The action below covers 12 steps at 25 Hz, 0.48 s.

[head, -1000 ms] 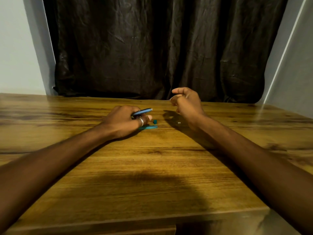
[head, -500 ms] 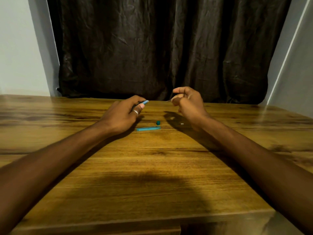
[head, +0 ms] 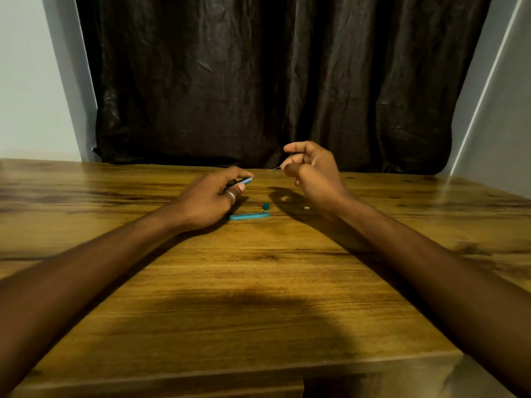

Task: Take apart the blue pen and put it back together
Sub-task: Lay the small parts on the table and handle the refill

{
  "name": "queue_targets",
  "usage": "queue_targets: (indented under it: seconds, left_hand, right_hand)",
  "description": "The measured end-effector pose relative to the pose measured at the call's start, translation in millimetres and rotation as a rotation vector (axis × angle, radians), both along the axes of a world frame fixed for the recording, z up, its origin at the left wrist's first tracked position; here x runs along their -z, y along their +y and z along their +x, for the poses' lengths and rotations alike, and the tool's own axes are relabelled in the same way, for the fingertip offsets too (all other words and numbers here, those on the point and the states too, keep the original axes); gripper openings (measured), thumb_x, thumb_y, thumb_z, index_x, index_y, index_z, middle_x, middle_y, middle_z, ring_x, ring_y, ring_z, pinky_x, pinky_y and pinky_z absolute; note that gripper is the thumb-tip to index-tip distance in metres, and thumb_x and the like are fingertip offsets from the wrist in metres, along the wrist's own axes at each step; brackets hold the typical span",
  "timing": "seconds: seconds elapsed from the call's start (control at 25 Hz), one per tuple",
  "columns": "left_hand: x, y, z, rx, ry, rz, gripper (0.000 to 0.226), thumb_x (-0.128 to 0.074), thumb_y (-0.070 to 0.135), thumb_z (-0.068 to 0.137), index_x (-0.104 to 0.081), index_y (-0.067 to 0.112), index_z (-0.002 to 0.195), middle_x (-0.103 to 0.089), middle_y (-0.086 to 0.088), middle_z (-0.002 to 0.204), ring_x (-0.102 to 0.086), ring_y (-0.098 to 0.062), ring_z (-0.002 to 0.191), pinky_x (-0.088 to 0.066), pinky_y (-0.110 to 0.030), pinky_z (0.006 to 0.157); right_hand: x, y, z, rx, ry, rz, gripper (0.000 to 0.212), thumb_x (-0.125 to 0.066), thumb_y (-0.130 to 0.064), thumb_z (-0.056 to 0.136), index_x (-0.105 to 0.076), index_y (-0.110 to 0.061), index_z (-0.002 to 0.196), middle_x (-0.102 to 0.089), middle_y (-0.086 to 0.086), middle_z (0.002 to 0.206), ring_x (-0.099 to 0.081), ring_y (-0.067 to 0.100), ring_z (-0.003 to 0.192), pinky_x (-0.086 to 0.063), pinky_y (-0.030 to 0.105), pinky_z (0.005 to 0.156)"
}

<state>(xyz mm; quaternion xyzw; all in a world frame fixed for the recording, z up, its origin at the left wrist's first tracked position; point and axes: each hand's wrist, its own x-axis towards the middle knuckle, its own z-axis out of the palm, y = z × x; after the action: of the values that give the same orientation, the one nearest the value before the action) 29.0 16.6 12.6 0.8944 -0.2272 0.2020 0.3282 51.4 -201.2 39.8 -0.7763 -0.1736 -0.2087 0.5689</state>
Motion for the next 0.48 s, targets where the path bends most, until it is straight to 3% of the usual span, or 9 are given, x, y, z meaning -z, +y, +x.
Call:
queue_targets:
  seconds: [0.2,0.48]
  left_hand:
    - [-1.1,-0.9,-3.0,0.003,0.028,-0.020,0.033,-0.050,0.025,0.105,-0.057,0.036,0.136,-0.064,0.008,0.113,-0.058,0.002,0.091,-0.042,-0.019,0.067]
    - [-1.2,-2.3,-4.5,-0.002,0.023,-0.014,0.032,-0.052,0.026,0.104,-0.057,0.038,0.133,-0.063,0.011,0.109,-0.058,0.003,0.088,-0.039,-0.017,0.063]
  right_hand:
    - [3.1,0.7,3.1,0.014,-0.011,-0.021,0.034,-0.063,-0.001,0.089,-0.063,-0.016,0.120,-0.074,-0.001,0.088,-0.067,0.008,0.084,-0.047,0.028,0.076]
    - [5.7,2.8,6.3,0.024,-0.020,-0.026,0.033,-0.065,-0.004,0.088,-0.064,-0.021,0.115,-0.075,-0.003,0.087,-0.068,0.007,0.083,-0.047,0.029,0.074]
